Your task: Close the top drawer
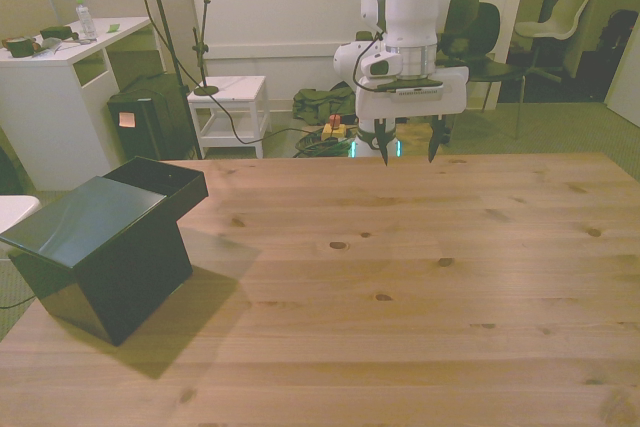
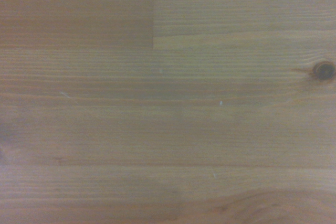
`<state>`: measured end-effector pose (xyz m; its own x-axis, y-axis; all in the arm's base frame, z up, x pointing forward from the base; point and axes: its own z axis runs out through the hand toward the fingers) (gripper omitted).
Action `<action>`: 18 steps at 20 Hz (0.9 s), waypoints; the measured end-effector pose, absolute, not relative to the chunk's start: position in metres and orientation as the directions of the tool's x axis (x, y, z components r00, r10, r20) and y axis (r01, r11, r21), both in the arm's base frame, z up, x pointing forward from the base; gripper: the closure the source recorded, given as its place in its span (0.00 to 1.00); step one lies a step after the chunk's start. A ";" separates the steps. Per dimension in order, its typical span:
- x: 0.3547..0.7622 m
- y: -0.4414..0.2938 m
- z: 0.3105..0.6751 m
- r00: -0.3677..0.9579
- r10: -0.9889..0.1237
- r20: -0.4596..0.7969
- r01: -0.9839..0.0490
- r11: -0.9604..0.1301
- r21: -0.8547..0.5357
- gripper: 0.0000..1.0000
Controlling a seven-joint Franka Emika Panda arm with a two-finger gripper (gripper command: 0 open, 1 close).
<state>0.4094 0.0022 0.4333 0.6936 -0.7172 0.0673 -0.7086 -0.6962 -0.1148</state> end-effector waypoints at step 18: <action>0.421 -0.220 0.454 0.299 -0.946 0.125 -0.933 -0.317 -0.170 0.00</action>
